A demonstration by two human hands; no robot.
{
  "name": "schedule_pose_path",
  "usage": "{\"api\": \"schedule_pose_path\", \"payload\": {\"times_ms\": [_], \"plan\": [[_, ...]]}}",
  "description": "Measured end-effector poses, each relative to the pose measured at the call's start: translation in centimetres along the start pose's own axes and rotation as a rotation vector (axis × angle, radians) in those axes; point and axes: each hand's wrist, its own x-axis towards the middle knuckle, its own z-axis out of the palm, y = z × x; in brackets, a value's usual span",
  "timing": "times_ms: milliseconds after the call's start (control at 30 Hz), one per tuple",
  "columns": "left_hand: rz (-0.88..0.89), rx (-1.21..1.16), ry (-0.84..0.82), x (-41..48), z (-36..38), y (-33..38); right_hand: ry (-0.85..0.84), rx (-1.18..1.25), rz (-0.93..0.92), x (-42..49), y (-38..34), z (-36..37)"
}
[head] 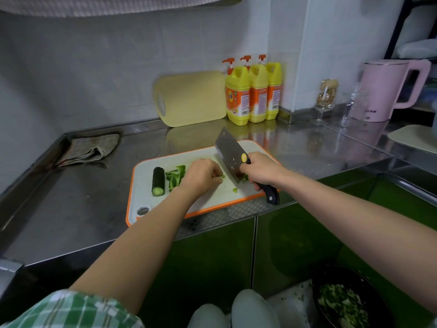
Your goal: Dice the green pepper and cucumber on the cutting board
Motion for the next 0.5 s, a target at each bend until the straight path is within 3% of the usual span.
{"api": "schedule_pose_path", "payload": {"times_ms": [500], "plan": [[-0.191,-0.199,0.207,-1.3,1.3,0.2,-0.134,-0.367,-0.02,-1.1,-2.8,0.2]]}}
